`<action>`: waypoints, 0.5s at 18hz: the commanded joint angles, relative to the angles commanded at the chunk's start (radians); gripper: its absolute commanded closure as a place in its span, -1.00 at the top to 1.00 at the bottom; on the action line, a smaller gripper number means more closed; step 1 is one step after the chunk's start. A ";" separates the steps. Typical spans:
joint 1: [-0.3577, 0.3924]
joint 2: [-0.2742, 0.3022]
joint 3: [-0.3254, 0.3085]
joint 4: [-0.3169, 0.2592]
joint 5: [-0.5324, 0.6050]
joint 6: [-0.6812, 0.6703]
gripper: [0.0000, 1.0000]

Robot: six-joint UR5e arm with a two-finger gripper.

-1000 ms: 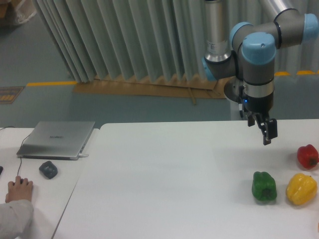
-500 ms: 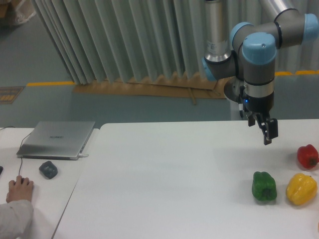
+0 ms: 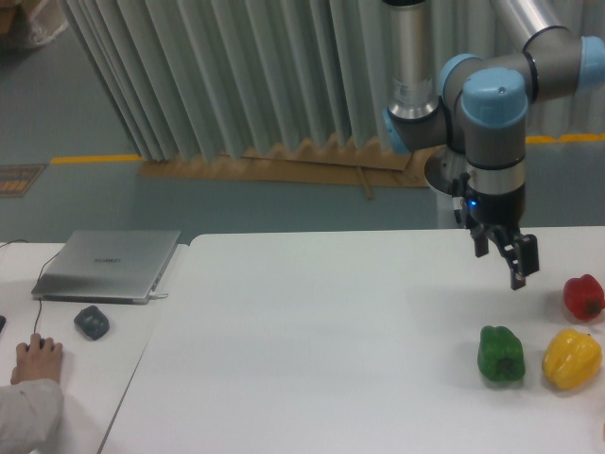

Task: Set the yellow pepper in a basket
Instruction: 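Lower the open gripper down onto the yellow bell pepper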

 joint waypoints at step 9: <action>0.017 -0.126 0.020 0.002 0.069 -0.072 1.00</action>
